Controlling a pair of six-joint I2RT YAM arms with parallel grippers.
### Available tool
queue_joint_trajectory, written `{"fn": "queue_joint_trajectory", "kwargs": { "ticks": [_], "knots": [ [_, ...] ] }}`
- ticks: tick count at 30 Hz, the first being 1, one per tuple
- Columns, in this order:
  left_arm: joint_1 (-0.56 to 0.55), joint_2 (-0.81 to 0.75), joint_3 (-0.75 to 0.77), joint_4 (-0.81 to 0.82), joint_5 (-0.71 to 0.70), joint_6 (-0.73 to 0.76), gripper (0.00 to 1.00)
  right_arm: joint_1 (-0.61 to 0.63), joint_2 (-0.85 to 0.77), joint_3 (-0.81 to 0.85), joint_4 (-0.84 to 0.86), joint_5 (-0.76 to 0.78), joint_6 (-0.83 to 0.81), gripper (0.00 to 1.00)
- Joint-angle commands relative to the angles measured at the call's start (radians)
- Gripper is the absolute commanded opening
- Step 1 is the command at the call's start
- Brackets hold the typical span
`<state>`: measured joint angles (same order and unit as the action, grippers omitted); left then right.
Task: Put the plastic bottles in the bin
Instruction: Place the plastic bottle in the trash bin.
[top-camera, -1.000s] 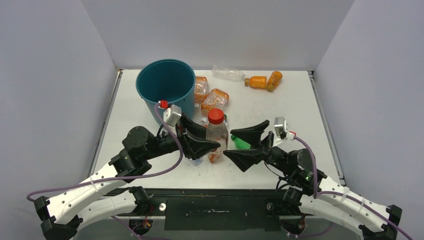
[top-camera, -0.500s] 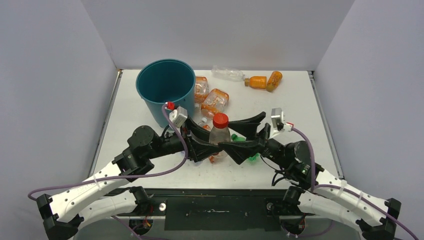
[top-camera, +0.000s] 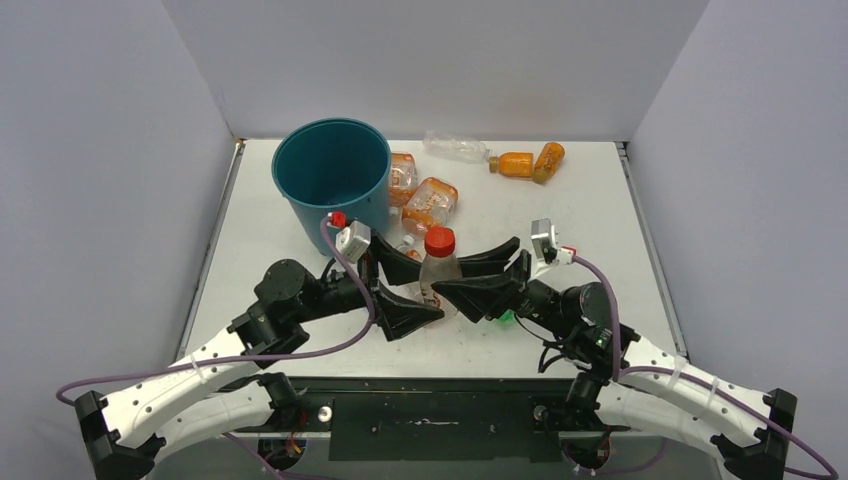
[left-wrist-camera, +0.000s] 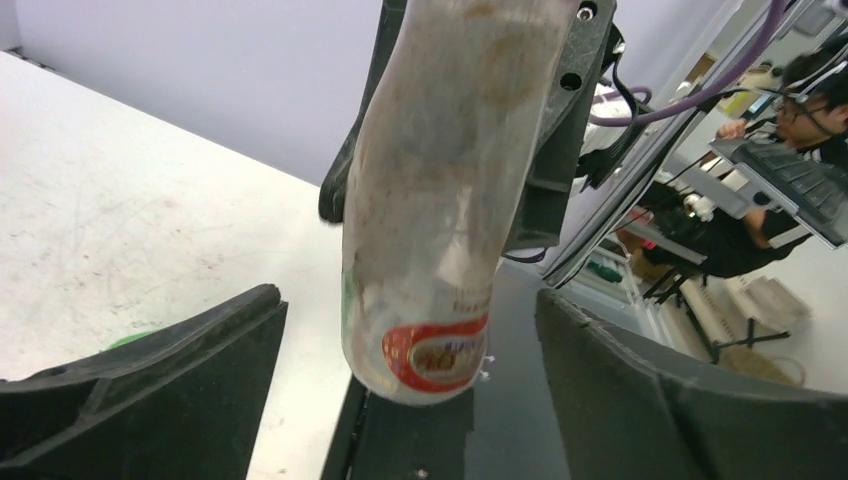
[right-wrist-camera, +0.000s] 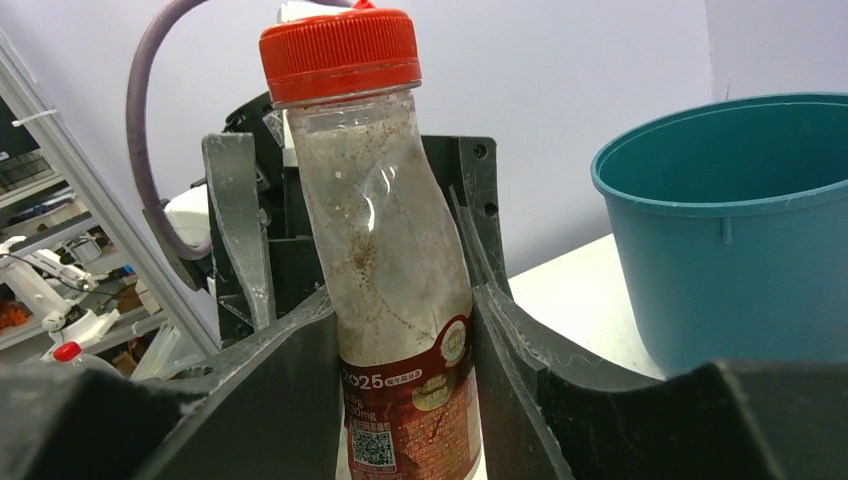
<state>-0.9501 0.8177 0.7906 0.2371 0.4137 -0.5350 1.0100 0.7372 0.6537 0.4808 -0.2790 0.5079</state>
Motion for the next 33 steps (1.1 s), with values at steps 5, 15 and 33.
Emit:
{"fn": "queue_joint_trajectory", "kwargs": {
  "ticks": [5,15,33],
  "knots": [
    [-0.002,-0.158,-0.076,0.106,-0.105,0.058,0.96,0.004,-0.094,0.010,-0.047,0.050,-0.068,0.05],
    [-0.001,-0.112,0.209,-0.099,-0.357,0.117,0.96,0.005,-0.100,-0.009,-0.235,0.086,-0.113,0.05],
    [0.000,0.115,0.320,-0.230,-0.132,0.141,0.79,0.011,-0.027,-0.004,-0.190,0.051,-0.106,0.05]
  ]
}}
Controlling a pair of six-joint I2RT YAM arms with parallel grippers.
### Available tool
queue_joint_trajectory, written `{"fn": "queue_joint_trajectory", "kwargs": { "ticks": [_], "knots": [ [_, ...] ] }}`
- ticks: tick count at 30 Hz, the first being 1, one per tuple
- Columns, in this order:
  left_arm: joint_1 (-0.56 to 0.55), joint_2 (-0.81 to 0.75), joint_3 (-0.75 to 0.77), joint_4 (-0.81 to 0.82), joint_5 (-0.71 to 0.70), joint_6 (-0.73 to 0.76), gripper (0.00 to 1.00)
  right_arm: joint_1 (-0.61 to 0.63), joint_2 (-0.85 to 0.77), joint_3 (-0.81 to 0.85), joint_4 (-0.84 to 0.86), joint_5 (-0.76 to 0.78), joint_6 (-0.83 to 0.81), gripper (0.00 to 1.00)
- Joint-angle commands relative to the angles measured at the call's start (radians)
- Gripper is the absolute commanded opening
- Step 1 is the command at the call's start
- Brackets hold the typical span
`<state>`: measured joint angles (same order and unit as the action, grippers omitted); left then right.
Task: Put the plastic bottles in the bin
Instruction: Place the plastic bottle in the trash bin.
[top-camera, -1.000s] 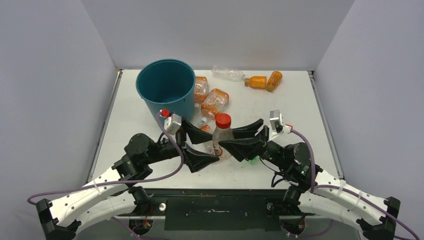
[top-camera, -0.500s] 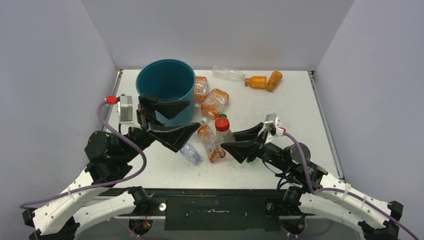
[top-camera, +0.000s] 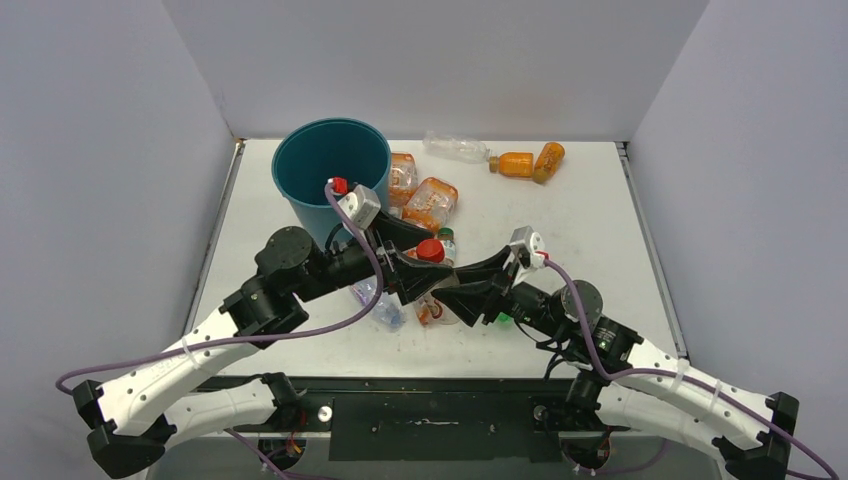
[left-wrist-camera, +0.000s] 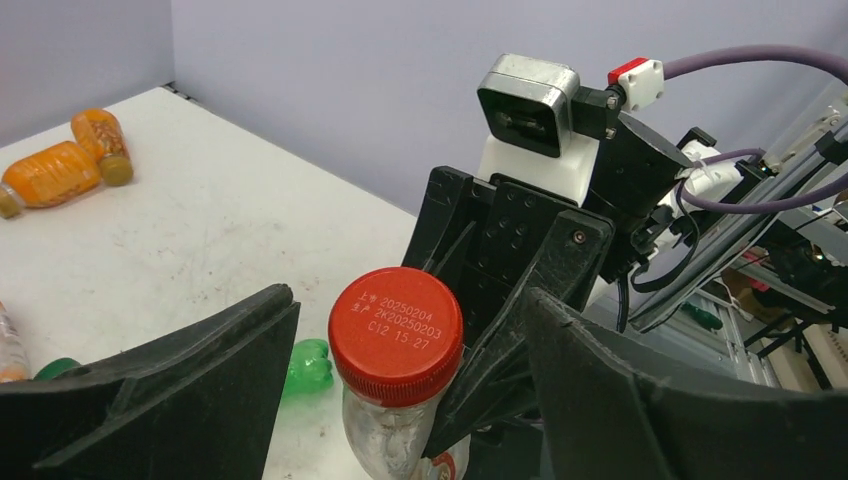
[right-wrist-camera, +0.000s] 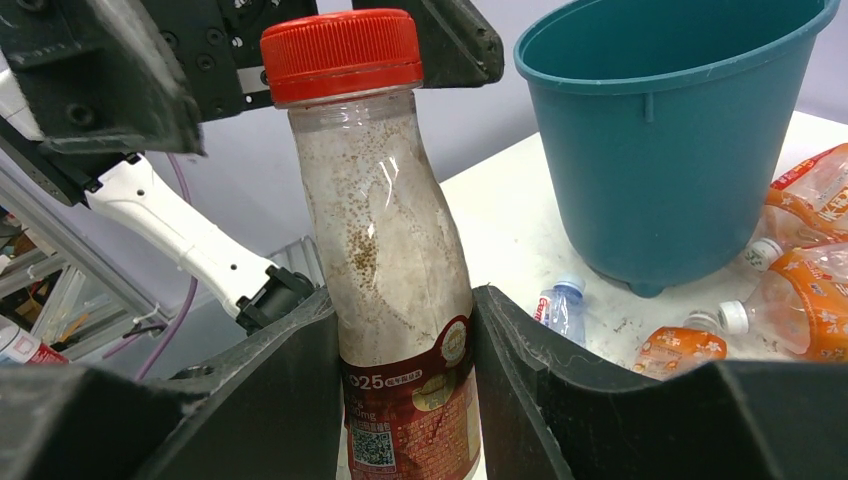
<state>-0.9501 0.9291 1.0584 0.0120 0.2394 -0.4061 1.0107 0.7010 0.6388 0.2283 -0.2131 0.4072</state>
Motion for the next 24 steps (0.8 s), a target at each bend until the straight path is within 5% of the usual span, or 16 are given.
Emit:
{"fn": "queue_joint_trajectory", "kwargs": {
  "ticks": [1,8,9,10,12,24],
  "knots": [
    [0.000,0.012,0.057,-0.010,0.050,0.013,0.71,0.010,0.013,0.013,0.064,-0.015,-0.005,0.05],
    [-0.001,0.013,0.059,0.005,0.057,0.010,0.21,0.013,0.015,0.012,0.063,-0.013,-0.004,0.05],
    [0.000,0.012,0.059,0.008,0.053,0.012,0.10,0.014,0.014,0.014,0.058,-0.011,0.001,0.15],
    [0.000,0.010,0.060,0.007,0.043,0.015,0.01,0.015,0.012,0.015,0.052,-0.010,0.007,0.43],
    [0.000,0.000,0.061,0.001,-0.002,0.022,0.00,0.020,-0.001,0.023,0.043,-0.011,0.024,0.95],
    [0.063,-0.025,0.230,-0.104,-0.355,0.204,0.00,0.026,-0.132,0.097,-0.266,0.222,0.089,0.90]
  ]
}}
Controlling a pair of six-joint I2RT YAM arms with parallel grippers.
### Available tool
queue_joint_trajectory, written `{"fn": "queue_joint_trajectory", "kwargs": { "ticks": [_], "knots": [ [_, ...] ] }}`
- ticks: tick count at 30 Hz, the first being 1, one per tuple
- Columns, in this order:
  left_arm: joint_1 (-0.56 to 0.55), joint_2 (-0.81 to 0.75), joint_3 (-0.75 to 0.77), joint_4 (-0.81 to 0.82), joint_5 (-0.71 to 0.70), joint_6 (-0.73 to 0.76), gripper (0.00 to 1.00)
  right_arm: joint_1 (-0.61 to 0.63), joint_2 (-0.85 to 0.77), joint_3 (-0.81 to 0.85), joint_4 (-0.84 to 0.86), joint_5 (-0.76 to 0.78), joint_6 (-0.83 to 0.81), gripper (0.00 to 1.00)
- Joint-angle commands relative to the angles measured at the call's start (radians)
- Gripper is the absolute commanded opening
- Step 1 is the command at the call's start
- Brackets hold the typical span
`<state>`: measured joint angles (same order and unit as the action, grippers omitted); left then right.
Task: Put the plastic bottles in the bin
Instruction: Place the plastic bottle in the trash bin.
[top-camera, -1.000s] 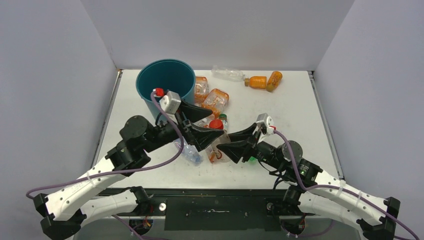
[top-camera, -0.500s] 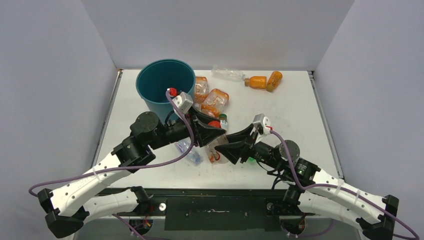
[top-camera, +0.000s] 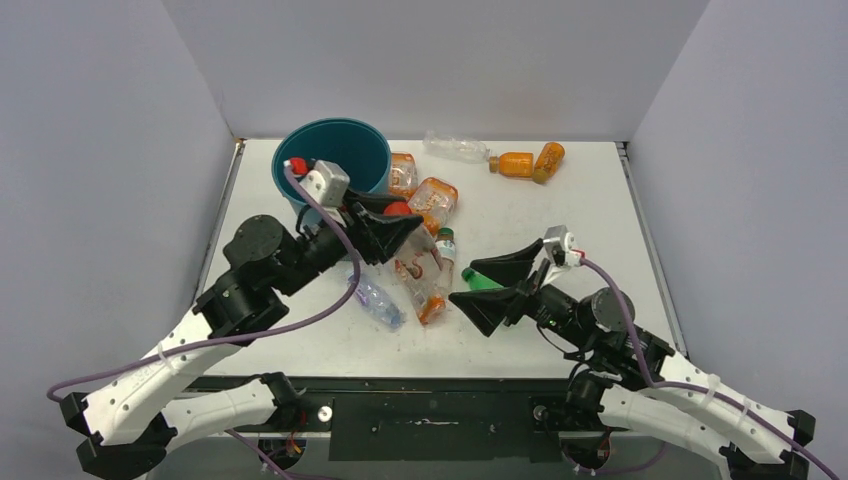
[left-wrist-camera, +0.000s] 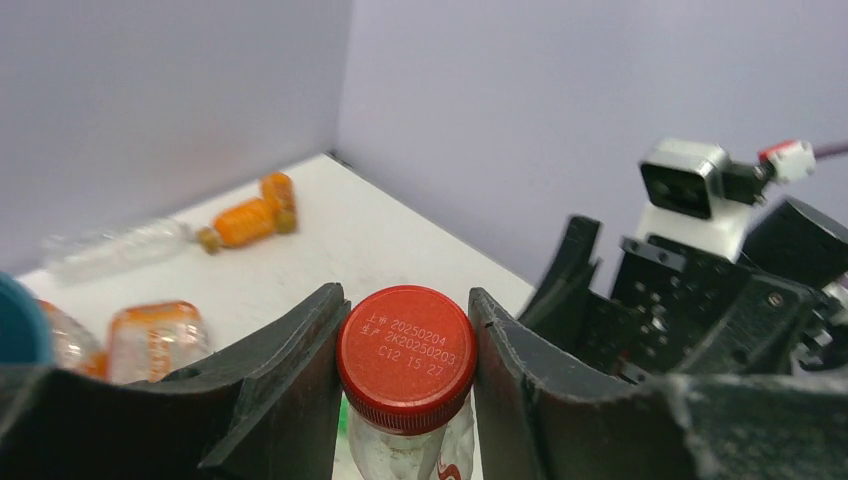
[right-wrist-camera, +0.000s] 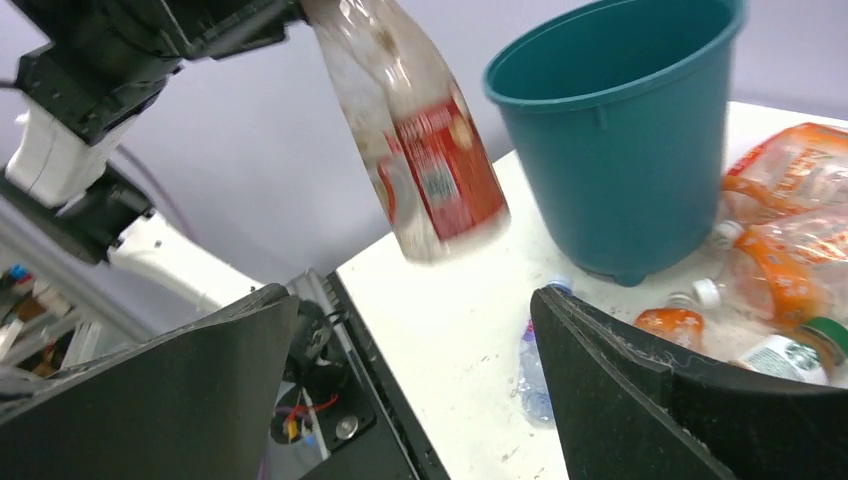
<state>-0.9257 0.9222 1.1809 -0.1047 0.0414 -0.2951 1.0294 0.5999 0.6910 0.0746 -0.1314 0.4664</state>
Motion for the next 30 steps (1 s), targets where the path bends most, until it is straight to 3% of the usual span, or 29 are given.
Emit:
{"fn": "queue_joint_trajectory", "kwargs": {
  "ticks": [1,5,10,17,21,25,30],
  "knots": [
    [0.050,-0.009,0.127,0.013,-0.181,0.114,0.00,0.008,-0.042,0.031,-0.130,0.192,0.036,0.90],
    [0.104,0.053,0.192,0.015,-0.317,0.225,0.00,0.007,-0.129,-0.086,-0.099,0.416,0.087,0.90],
    [0.272,0.129,0.171,0.154,-0.431,0.312,0.00,0.007,-0.194,-0.210,-0.037,0.494,0.080,0.90],
    [0.442,0.220,0.132,0.387,-0.329,0.362,0.00,0.007,-0.143,-0.223,-0.072,0.477,0.086,0.90],
    [0.455,0.332,0.189,0.289,-0.290,0.377,0.00,0.007,-0.130,-0.249,-0.097,0.490,0.094,0.90],
    [0.455,0.452,0.263,0.078,-0.281,0.308,0.00,0.007,-0.134,-0.273,-0.082,0.516,0.102,0.90],
    [0.456,0.473,0.183,0.131,-0.287,0.271,0.00,0.007,-0.125,-0.256,-0.095,0.522,0.097,0.90]
  ]
}}
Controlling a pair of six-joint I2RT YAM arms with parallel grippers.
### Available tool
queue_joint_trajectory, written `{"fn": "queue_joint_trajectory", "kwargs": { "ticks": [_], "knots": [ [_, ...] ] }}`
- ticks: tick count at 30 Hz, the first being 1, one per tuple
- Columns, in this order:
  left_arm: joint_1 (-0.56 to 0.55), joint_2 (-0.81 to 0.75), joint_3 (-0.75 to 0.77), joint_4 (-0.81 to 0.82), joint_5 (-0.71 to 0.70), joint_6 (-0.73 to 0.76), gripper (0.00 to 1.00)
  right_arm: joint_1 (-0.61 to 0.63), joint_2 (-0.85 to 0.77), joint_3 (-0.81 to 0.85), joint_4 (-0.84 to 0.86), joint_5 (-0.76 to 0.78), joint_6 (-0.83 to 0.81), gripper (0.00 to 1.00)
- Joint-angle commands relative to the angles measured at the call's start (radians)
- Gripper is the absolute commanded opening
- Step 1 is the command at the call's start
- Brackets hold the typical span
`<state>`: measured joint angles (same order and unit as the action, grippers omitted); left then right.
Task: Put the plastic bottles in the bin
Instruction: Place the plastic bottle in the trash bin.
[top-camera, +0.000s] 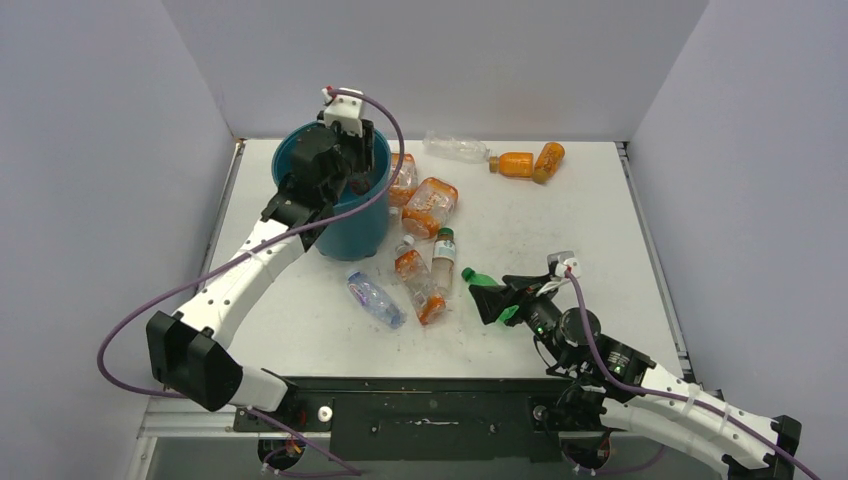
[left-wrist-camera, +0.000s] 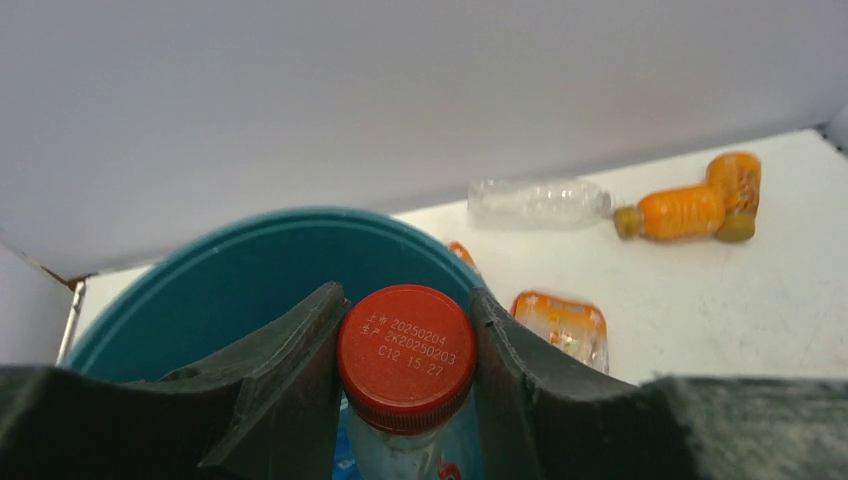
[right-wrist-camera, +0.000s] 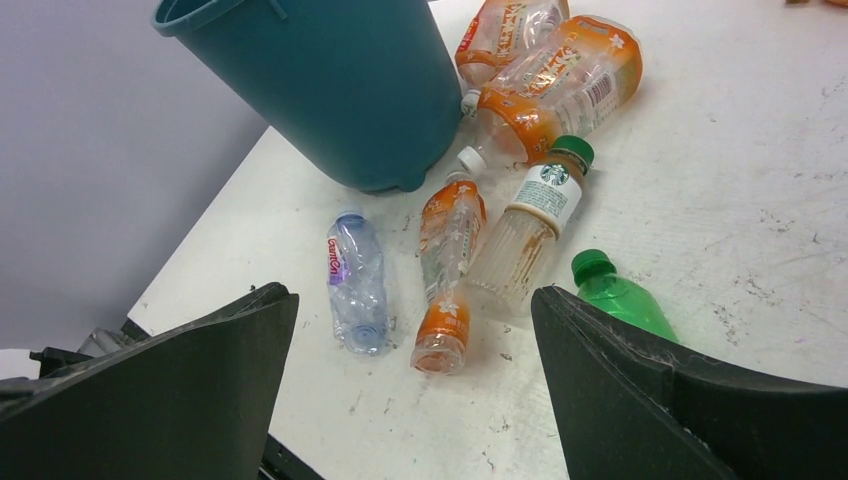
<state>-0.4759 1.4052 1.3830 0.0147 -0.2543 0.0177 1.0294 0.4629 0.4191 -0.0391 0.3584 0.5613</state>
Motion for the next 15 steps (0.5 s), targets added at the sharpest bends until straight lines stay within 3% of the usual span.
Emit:
{"fn": "queue_joint_trajectory", "kwargs": {
  "ticks": [1,4,5,7,8,11,15],
  "knots": [
    [0.006,-0.007,-0.026,0.014,0.006,-0.041,0.00,0.007,0.012,0.021,0.013,0.034,0.000,0.90],
    [0.006,-0.007,-0.046,0.008,0.025,-0.045,0.00,0.007,0.006,0.026,0.003,0.042,-0.004,0.90],
    [0.005,-0.009,-0.058,0.008,0.037,-0.046,0.06,0.007,0.003,0.026,0.002,0.046,-0.005,0.90],
    [0.003,-0.015,-0.091,0.013,0.075,-0.050,0.37,0.006,-0.001,0.030,0.000,0.053,-0.011,0.90],
    [0.002,-0.020,-0.105,0.014,0.087,-0.056,0.47,0.006,-0.002,0.035,-0.004,0.057,-0.017,0.90],
    [0.002,-0.051,-0.130,0.023,0.111,-0.074,0.66,0.007,0.000,0.068,-0.038,0.084,-0.043,0.90],
    [-0.005,-0.113,-0.117,0.019,0.109,-0.095,0.77,0.006,0.003,0.118,-0.097,0.113,-0.068,0.90]
  ]
}}
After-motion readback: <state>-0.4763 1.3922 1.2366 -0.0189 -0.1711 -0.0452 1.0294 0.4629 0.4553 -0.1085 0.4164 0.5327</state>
